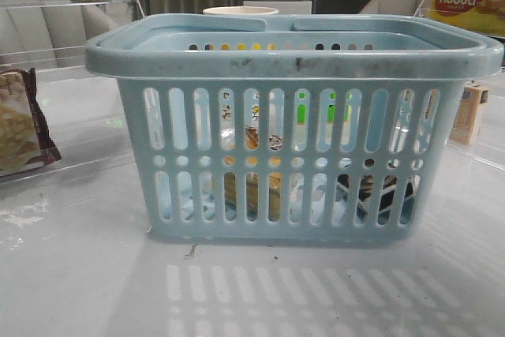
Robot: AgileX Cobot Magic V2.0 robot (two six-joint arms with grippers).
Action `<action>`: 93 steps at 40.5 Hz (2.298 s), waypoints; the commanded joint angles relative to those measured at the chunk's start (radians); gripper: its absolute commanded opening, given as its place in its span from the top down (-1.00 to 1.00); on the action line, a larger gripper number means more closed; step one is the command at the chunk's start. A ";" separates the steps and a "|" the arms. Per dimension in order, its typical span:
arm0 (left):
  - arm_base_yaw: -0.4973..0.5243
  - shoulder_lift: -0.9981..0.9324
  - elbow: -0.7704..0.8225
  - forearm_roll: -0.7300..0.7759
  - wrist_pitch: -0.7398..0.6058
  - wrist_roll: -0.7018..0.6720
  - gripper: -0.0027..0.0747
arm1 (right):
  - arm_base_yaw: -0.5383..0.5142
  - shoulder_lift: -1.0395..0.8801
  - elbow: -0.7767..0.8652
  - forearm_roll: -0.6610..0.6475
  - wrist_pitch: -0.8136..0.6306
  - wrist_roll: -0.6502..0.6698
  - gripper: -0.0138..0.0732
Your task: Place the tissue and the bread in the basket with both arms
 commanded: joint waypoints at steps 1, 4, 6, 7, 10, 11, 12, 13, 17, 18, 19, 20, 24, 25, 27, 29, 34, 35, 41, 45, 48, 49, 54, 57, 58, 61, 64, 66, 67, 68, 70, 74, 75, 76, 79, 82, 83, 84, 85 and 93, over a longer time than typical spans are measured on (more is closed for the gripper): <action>-0.012 -0.131 0.067 -0.020 -0.055 0.003 -0.24 | -0.007 -0.006 -0.027 -0.013 -0.062 0.003 -0.47; -0.012 -0.221 0.163 -0.020 -0.055 0.003 -0.24 | -0.007 -0.006 -0.027 -0.013 -0.062 0.003 -0.47; -0.012 -0.265 0.212 -0.020 -0.053 0.003 -0.24 | -0.007 -0.006 -0.027 -0.013 -0.062 0.003 -0.47; -0.012 -0.293 0.244 -0.020 -0.049 0.003 -0.24 | -0.007 -0.006 -0.027 -0.013 -0.062 0.003 -0.47; -0.012 -0.360 0.317 -0.019 -0.031 0.003 -0.24 | -0.007 -0.006 -0.027 -0.013 -0.062 0.003 -0.47; -0.012 -0.385 0.344 -0.019 -0.024 0.003 -0.24 | -0.007 -0.006 -0.027 -0.013 -0.062 0.003 -0.47; -0.012 -0.410 0.370 -0.016 -0.021 0.003 -0.24 | -0.007 -0.006 -0.027 -0.013 -0.062 0.003 -0.47; -0.012 -0.427 0.390 -0.007 -0.019 0.003 -0.24 | -0.007 -0.006 -0.027 -0.013 -0.062 0.003 -0.47; -0.012 -0.504 0.469 0.031 -0.014 -0.006 -0.24 | -0.007 -0.006 -0.027 -0.013 -0.062 0.003 -0.47; -0.010 -0.525 0.488 0.042 -0.003 -0.010 -0.24 | -0.007 -0.006 -0.027 -0.013 -0.062 0.003 -0.47; -0.008 -0.544 0.504 0.048 0.007 -0.010 -0.24 | -0.007 -0.006 -0.027 -0.013 -0.062 0.003 -0.47; -0.005 -0.557 0.514 0.061 0.020 -0.023 -0.24 | -0.007 -0.006 -0.027 -0.013 -0.062 0.003 -0.47; 0.012 -0.611 0.552 0.169 0.073 -0.172 -0.24 | -0.007 -0.006 -0.027 -0.013 -0.058 0.003 -0.47; 0.016 -0.621 0.559 0.203 0.084 -0.199 -0.24 | -0.007 -0.006 -0.027 -0.013 -0.058 0.003 -0.47; 0.023 -0.637 0.571 0.245 0.104 -0.247 -0.24 | -0.007 -0.006 -0.027 -0.013 -0.059 0.002 -0.47; 0.030 -0.647 0.578 0.260 0.115 -0.261 -0.24 | -0.007 -0.006 -0.027 -0.016 -0.059 0.002 -0.47; 0.034 -0.651 0.588 0.261 0.113 -0.268 -0.24 | -0.007 -0.018 -0.027 -0.012 -0.051 0.002 -0.47; 0.034 -0.651 0.588 0.261 0.113 -0.268 -0.24 | -0.007 -0.023 -0.024 -0.011 -0.048 0.002 -0.47; 0.034 -0.651 0.588 0.261 0.113 -0.268 -0.24 | -0.007 -0.090 0.028 0.000 -0.040 0.002 -0.47; 0.034 -0.651 0.588 0.261 0.112 -0.268 -0.24 | -0.007 -0.140 0.068 0.000 -0.041 0.002 -0.46; 0.034 -0.651 0.588 0.261 0.111 -0.268 -0.24 | -0.007 -0.164 0.089 0.000 -0.032 0.002 -0.45; 0.034 -0.651 0.588 0.261 0.111 -0.268 -0.24 | -0.007 -0.169 0.092 0.000 -0.027 0.002 -0.44; 0.034 -0.651 0.588 0.261 0.109 -0.268 -0.24 | -0.007 -0.175 0.107 0.000 -0.008 0.002 -0.16; 0.034 -0.651 0.588 0.261 0.109 -0.268 -0.19 | -0.007 -0.175 0.110 0.000 -0.008 0.002 0.06; 0.034 -0.651 0.588 0.261 0.109 -0.268 -0.14 | -0.007 -0.175 0.110 0.000 -0.008 0.002 0.14; 0.034 -0.651 0.588 0.261 0.109 -0.268 0.02 | -0.007 -0.175 0.110 0.000 -0.008 0.002 0.30; 0.034 -0.651 0.588 0.261 0.109 -0.268 0.22 | -0.007 -0.175 0.110 0.000 -0.008 0.002 0.42; 0.034 -0.651 0.588 0.261 0.109 -0.268 0.36 | -0.007 -0.175 0.110 0.000 -0.008 0.002 0.48; 0.034 -0.651 0.588 0.261 0.109 -0.268 0.41 | -0.007 -0.175 0.110 0.000 -0.008 0.002 0.51; 0.034 -0.651 0.588 0.261 0.109 -0.268 0.49 | -0.007 -0.175 0.110 0.000 -0.008 0.002 0.54; 0.034 -0.651 0.588 0.261 0.109 -0.268 0.59 | -0.007 -0.175 0.110 0.000 -0.009 0.002 0.56; 0.034 -0.651 0.588 0.261 0.109 -0.268 0.69 | -0.007 -0.175 0.110 0.000 -0.004 0.002 0.56; 0.034 -0.651 0.588 0.261 0.109 -0.268 0.69 | -0.007 -0.175 0.110 0.000 -0.003 0.002 0.56; 0.034 -0.651 0.588 0.261 0.109 -0.268 0.70 | -0.007 -0.175 0.110 0.000 -0.003 0.002 0.56; 0.034 -0.651 0.588 0.261 0.109 -0.268 0.70 | -0.007 -0.175 0.110 0.000 -0.003 0.002 0.56; 0.034 -0.651 0.588 0.261 0.109 -0.268 0.70 | -0.007 -0.175 0.110 0.000 -0.003 0.002 0.56; 0.034 -0.651 0.588 0.261 0.109 -0.268 0.70 | -0.007 -0.175 0.110 0.000 -0.003 0.002 0.56; 0.034 -0.651 0.588 0.261 0.109 -0.268 0.70 | -0.007 -0.175 0.110 0.000 -0.003 0.002 0.56; 0.034 -0.651 0.588 0.261 0.109 -0.268 0.70 | -0.007 -0.175 0.110 0.000 -0.003 0.002 0.56; 0.034 -0.651 0.588 0.261 0.109 -0.268 0.70 | -0.007 -0.175 0.110 0.000 -0.003 0.002 0.56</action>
